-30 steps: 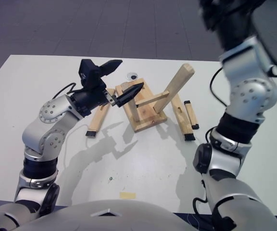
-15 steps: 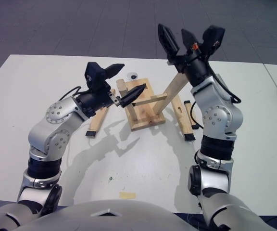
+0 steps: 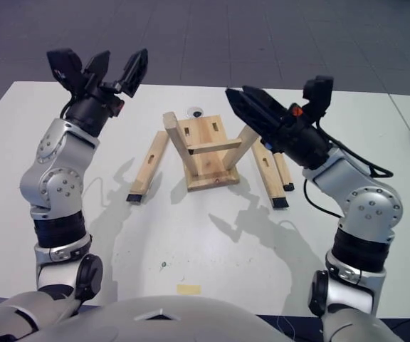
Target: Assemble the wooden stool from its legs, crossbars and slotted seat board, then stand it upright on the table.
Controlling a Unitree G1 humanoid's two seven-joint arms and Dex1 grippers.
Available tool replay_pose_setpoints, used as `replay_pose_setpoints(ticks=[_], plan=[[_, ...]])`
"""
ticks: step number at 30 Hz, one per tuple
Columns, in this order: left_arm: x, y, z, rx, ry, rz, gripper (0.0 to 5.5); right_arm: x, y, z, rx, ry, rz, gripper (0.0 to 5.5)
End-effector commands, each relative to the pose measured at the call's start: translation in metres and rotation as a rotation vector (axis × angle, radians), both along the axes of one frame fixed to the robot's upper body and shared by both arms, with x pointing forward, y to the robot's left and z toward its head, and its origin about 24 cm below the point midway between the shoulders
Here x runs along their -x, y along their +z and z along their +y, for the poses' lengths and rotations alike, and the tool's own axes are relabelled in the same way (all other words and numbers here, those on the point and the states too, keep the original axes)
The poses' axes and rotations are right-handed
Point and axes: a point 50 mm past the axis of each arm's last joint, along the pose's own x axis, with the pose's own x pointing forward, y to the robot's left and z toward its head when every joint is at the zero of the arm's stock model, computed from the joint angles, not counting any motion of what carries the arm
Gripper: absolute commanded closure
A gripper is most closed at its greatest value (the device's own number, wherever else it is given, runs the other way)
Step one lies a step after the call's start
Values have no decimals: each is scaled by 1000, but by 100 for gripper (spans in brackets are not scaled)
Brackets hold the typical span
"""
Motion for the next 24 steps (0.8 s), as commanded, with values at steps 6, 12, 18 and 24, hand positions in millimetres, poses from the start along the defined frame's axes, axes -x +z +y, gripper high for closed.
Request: replay_pose_setpoints(ticks=[6,12,18,24], plan=[[-2,-8,-13,-32,1,30,10,-43,9,-11,155,-413,-204,12],[0,-15,-12,-47,3,50,10,-15,39,-2,-192,-98,-238,12],[2,-17,-13,-55,1,58,10,15,13,2,148,138,-203,12],[2,-18,-14,-53,-2,60,10,7,-23,-3,527,69,-242,12]])
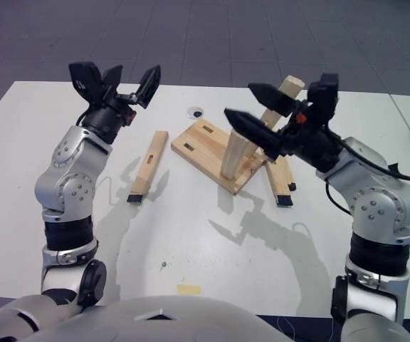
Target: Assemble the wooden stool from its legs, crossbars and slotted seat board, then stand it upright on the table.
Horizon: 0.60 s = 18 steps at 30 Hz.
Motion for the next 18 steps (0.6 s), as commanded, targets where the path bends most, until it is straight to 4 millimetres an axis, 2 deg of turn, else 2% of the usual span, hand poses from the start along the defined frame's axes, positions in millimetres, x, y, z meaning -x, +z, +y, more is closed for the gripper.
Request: replay_pose_setpoints(ticks=[1,4,7,10,15,18], plan=[[1,-3,-1,-12,-4,13,10,-12,-20,-10,292,-132,-116,12],[0,-3,-2,-14,-6,16,10,-34,-12,-24,382,-338,-290,12],[0,-4,-2,-16,-6,17,10,-48,7,-31,359,-506,-465,12],[-1,-4,-4,-19,-10,18,10,-52,22,-27,270,-565,-581,12],[-1,-7,-4,-27,-10,24,10,-44,35,-2,65,-443,-594,12],[-1,-8,-6,-35,-15,27,10,-25,28,24,-90,-177,-381,12]])
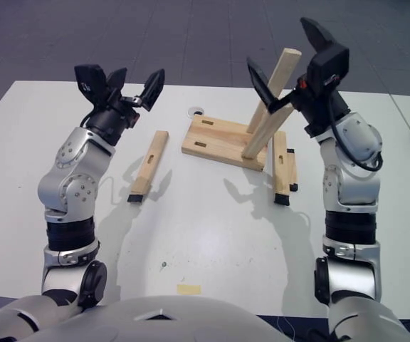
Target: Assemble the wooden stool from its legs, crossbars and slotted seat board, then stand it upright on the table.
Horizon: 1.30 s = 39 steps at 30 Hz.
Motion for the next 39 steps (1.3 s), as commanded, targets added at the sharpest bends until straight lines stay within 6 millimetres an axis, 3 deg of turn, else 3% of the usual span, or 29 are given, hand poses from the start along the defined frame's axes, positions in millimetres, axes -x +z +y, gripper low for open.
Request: replay_pose_setpoints(ticks=[1,3,6,9,16,22,27,31,34,36,39], plan=[[0,-5,-1,-22,-3,14,10,25,-8,33,-129,374,245,12],[0,-6,-2,-25,-5,15,10,30,-30,34,-107,415,416,12],[-1,-7,-2,-29,-3,16,10,21,-65,18,-83,238,608,12],[-1,-8,-3,-31,-2,18,10,12,-83,0,-103,73,688,12],[-2,-10,-3,-37,6,21,10,-12,-72,-17,-31,-231,449,12],[-2,-11,-2,-45,10,22,10,-1,-93,9,44,-67,569,12],[-2,-16,-4,-58,5,36,10,-9,-108,10,93,-57,661,12],[-2,-15,-7,-62,-1,33,10,-37,-113,-10,-2,-208,726,12],[-1,-15,-3,-65,12,33,10,-53,-102,-28,0,-323,643,12],[-1,-16,-1,-68,19,35,10,-56,-97,-27,-25,-305,615,12],[-2,-17,-4,-68,4,38,10,-49,-109,-27,-1,-304,640,12]])
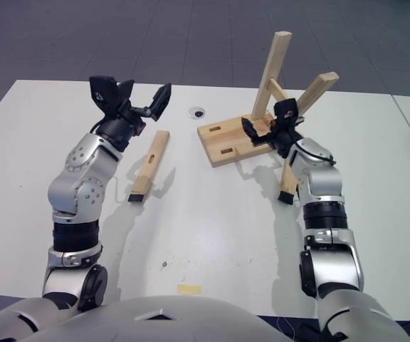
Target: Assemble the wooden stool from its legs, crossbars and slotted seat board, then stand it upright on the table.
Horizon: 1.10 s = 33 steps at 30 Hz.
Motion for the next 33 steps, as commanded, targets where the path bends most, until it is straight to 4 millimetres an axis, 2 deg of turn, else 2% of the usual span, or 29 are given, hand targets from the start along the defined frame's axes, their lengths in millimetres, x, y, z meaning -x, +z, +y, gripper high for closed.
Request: replay_pose_setpoints(ticks=[1,5,7,11,17,26,33], plan=[[0,-1,-2,-10,-14,3,10,7,-13,0,17,15,42,12],[-1,-2,-3,-16,-18,6,10,20,-36,8,21,107,164,12],[-1,-4,-2,-26,-21,11,10,22,-37,8,5,135,165,12],[-2,-9,-4,-40,-31,22,10,17,-32,7,-3,162,114,12],[-1,-12,-7,-59,-49,22,10,8,-44,13,122,212,162,12],[1,-13,-9,-104,-105,38,10,-11,-50,12,148,96,161,12],[-3,-9,-4,-165,-168,54,10,-11,-80,2,243,-101,277,12]])
